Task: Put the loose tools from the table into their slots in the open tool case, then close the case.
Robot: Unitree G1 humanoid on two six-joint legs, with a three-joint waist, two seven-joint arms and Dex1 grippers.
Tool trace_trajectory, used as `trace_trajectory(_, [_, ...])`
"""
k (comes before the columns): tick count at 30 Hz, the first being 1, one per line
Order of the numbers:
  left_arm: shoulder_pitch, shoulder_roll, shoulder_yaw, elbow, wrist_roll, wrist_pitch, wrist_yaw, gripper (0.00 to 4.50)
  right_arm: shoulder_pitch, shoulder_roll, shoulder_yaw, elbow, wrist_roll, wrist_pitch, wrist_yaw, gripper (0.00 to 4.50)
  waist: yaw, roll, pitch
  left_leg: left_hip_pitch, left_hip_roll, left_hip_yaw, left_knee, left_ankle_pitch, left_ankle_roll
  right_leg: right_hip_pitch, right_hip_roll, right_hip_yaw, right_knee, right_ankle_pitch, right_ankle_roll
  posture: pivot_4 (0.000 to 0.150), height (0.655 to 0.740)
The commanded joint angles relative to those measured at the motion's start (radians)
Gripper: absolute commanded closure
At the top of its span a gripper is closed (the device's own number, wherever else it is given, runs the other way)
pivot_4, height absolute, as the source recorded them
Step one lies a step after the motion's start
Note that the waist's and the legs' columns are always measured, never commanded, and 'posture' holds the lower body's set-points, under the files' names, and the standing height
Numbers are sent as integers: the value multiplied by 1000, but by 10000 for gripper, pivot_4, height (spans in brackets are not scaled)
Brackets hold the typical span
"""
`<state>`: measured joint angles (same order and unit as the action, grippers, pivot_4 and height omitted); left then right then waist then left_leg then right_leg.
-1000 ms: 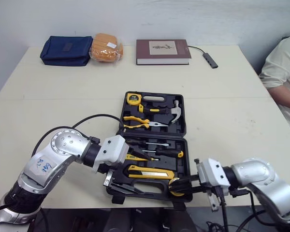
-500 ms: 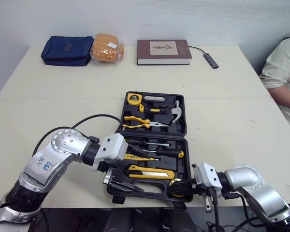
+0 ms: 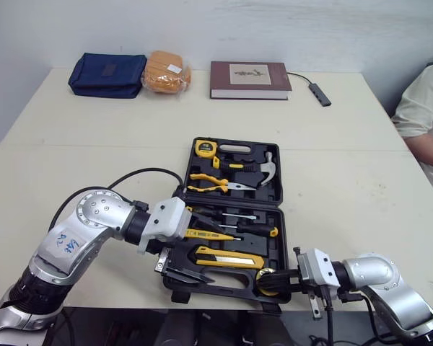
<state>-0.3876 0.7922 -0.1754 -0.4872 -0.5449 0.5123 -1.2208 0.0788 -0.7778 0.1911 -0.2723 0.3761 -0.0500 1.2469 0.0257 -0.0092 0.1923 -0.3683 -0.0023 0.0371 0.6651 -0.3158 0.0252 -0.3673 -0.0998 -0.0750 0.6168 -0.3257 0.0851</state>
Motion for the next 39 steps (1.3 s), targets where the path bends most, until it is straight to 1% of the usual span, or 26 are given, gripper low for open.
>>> trace_trajectory(1, [-18, -13, 2, 4, 2, -11, 6, 0, 26, -14, 25, 73, -64, 48, -18, 44522, -1, 0, 0, 0, 0, 0, 0, 0, 0, 0, 0, 0, 0, 0, 0, 1500, 7400])
trace_trajectory(7, [-27, -19, 16, 30, 2, -5, 19, 0, 16, -66, -49, -58, 59, 192, -29, 44522, -1, 0, 0, 0, 0, -1, 0, 0, 0, 0, -1, -1, 0, 0, 0, 1500, 7400])
trace_trajectory(10, [-7, 4, 73, 53, -5, 20, 50, 0, -5, -117, -164, -158, 177, 304, -62, 44522, -1, 1, 0, -2, 0, -1, 0, 0, 0, -1, -1, -1, 0, 0, 0, 1500, 7400])
trace_trajectory(12, [6, 18, 115, 84, -8, 43, 82, 0, -34, -128, -230, -156, 184, 313, -89, 44522, -6, 2, 1, -2, 0, -1, 0, 0, 0, -2, -1, -1, 0, 0, 0, 1500, 7400])
trace_trajectory(15, [33, 41, 195, 178, 25, 1, 113, 0, -99, -147, -295, -88, 164, 360, -135, 44522, -9, 2, 1, -2, 0, -1, -1, 0, -1, -4, -1, -1, 2, 0, 0, 1500, 7400])
trace_trajectory(18, [54, 75, 252, 303, 84, -70, 126, 8617, -177, -166, -288, 27, 65, 370, -187, 45000, -7, 3, 2, -3, 0, 0, -2, 1, -2, -6, 0, -1, 4, -1, -1, 1500, 7400])
trace_trajectory(22, [65, 115, 234, 456, 202, -201, 122, 24972, -297, -142, -221, 164, -59, 394, -266, 45000, -8, 3, 2, -4, 0, 2, -2, 0, -1, -8, -1, 0, 4, -1, -1, 1500, 7400])
trace_trajectory(23, [60, 111, 225, 491, 224, -220, 132, 26822, -322, -131, -198, 182, -82, 396, -275, 45000, -8, 3, 2, -4, 0, 2, -2, 0, -1, -8, -1, 0, 4, -1, -1, 1500, 7400])
trace_trajectory(24, [52, 104, 217, 515, 241, -232, 141, 32603, -338, -122, -180, 192, -98, 398, -280, 45000, -8, 3, 2, -4, 0, 2, -2, 0, -1, -9, -1, 0, 4, -1, -1, 1500, 7400])
trace_trajectory(25, [45, 93, 209, 532, 252, -238, 150, 37065, -350, -112, -163, 195, -108, 398, -280, 45000, -7, 3, 2, -4, 0, 2, -2, 0, -1, -9, -1, 0, 4, -1, -1, 1500, 7400])
trace_trajectory(26, [35, 78, 198, 545, 263, -238, 163, 40154, -362, -100, -148, 198, -115, 402, -283, 45000, -6, 3, 2, -5, 0, 2, -2, 0, -1, -9, -1, 0, 4, -1, -1, 1500, 7400])
trace_trajectory(27, [26, 65, 189, 554, 272, -239, 173, 44567, -372, -91, -137, 201, -121, 406, -285, 45000, -6, 4, 2, -5, 0, 2, -2, 0, -1, -9, -1, 0, 4, -1, -1, 1500, 7400])
trace_trajectory(33, [-63, -69, 110, 639, 333, -250, 242, 44567, -456, -38, -58, 254, -182, 377, -269, 45000, -5, 4, 2, -6, -1, 2, -1, 1, -1, -10, -1, -1, 5, 0, 0, 1500, 7400])
trace_trajectory(39, [-103, -146, 67, 698, 371, -272, 256, 44567, -523, 20, -12, 283, -220, 357, -253, 45000, -17, 4, 2, -7, -1, 3, 0, 1, -1, -10, 1, -1, 9, 0, 0, 1500, 7400])
